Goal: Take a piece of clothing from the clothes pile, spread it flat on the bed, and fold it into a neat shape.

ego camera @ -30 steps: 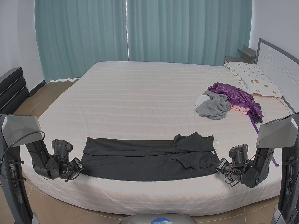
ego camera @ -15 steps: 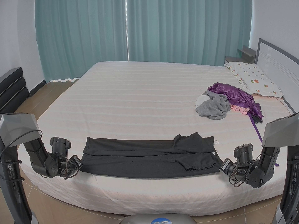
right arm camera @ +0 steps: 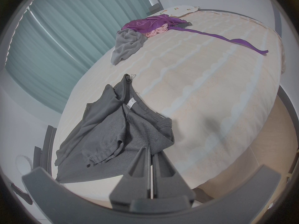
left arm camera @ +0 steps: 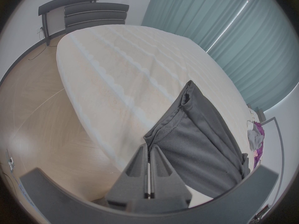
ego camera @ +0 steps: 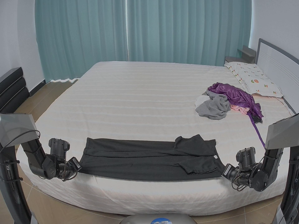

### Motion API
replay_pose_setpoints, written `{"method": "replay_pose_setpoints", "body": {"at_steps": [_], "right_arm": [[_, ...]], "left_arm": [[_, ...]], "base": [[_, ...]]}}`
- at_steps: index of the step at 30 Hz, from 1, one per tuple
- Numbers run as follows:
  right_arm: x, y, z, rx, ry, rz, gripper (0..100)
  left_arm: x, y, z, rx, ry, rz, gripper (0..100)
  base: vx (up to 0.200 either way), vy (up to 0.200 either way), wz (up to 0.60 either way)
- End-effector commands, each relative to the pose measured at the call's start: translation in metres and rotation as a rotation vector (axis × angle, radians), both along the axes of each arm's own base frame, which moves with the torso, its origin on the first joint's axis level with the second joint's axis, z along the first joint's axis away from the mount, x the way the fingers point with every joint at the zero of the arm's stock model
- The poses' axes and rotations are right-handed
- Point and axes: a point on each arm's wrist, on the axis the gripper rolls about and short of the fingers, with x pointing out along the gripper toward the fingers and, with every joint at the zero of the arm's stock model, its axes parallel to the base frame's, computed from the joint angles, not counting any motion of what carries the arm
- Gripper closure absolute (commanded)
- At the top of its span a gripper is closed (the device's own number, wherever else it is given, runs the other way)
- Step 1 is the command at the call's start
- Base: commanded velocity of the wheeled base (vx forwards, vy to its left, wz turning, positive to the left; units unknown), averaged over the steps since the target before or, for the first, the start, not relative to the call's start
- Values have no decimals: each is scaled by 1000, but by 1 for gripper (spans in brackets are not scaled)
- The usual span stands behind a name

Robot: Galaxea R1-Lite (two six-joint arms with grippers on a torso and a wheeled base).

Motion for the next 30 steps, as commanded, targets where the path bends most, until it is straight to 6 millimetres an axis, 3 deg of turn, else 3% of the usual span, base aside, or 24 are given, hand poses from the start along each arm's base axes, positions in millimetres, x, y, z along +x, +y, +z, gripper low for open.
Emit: {"method": "replay_pose_setpoints", "body": {"at_steps": [1, 2, 3, 4, 5, 10, 18, 30], "right_arm": [[-3, -1, -7, -14, 27, 10, 100], [-3, 0, -8, -15, 31, 11, 100], [-3, 0, -8, -15, 33, 13, 0], [-3, 0, -8, -15, 31, 13, 0], [-3, 0, -8, -15, 31, 13, 0], [0, -2, -2, -6, 2, 3, 0], [10, -19, 41, 29, -157, -65, 0], [15, -25, 40, 68, -162, -81, 0]], "left_arm": [[-5, -2, -2, 4, 20, -13, 100], [-5, -2, -2, 5, 17, -14, 100], [-5, -2, -2, 4, 17, -15, 100], [-5, -2, -2, 3, 17, -16, 100], [-4, -2, -2, 0, 16, -18, 0], [-5, -2, -1, 0, 14, -17, 0], [-1, 0, 26, -45, -87, -24, 0], [11, 4, 41, -148, -177, 95, 0]], "base": [[0, 0, 0], [0, 0, 0], [0, 0, 0], [0, 0, 0], [0, 0, 0], [0, 0, 0], [0, 0, 0], [0, 0, 0]]}}
